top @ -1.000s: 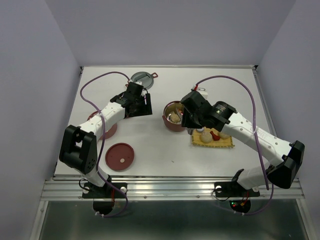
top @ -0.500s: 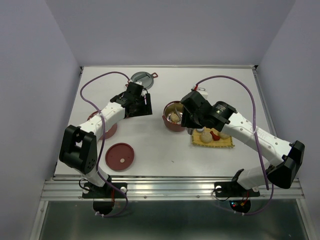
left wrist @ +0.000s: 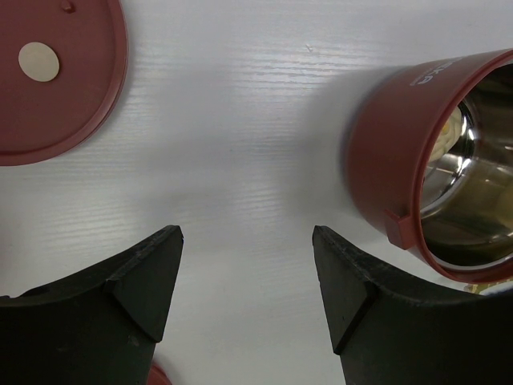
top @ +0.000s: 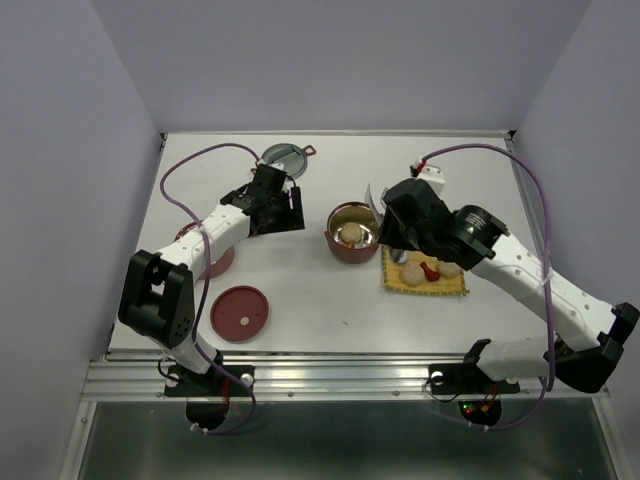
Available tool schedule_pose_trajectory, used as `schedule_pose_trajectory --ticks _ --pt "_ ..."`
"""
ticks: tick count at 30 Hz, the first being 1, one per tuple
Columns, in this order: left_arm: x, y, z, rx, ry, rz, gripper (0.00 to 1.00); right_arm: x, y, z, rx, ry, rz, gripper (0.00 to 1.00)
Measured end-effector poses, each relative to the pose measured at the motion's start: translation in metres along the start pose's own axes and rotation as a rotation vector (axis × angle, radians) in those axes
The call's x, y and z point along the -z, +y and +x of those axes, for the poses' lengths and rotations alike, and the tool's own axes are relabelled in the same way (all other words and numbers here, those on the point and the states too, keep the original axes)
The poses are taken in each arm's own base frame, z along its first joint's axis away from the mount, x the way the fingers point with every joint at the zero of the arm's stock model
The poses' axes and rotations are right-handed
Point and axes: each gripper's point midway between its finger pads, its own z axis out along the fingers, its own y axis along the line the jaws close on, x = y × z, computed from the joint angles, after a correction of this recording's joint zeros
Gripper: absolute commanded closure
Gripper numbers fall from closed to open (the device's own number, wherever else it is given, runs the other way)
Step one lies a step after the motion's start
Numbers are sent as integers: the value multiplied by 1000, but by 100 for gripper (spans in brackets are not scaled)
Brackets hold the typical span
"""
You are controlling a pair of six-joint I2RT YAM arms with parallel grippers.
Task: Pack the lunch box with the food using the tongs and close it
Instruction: Place the fake food in the packing box.
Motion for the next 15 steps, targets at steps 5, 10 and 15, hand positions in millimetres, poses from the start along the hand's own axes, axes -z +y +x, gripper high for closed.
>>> schedule_pose_trajectory --ticks 5,10,15 --pt "0 0 0 0 0 0 23 22 -17 -13 -52 -56 21 54" --pt "0 1 0 -1 -2 -6 23 39 -42 -12 -98 -74 68 54" --pt "0 4 -1 -1 -8 -21 23 38 -66 11 -112 -34 126 54"
